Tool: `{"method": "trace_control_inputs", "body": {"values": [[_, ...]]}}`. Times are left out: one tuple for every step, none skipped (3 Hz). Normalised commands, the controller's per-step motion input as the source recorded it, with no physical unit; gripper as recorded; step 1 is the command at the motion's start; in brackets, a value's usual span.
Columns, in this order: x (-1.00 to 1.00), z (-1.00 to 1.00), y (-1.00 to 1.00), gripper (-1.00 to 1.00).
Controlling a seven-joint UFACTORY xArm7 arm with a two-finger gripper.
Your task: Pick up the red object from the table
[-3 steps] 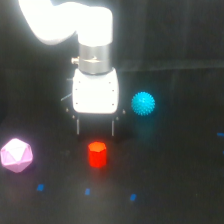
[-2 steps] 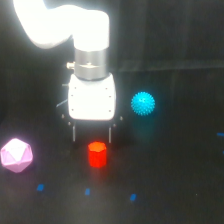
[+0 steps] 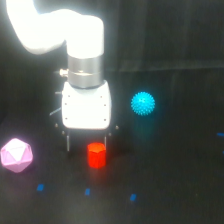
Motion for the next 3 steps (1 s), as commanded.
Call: {"method": "trace_control_inputs", "body": {"values": [[0.28,-0.19,-0.31,0.78],[-0.17,-0.38,-0.23,0.08],[0.26,-0.44,-0.19,-0.81]]}}
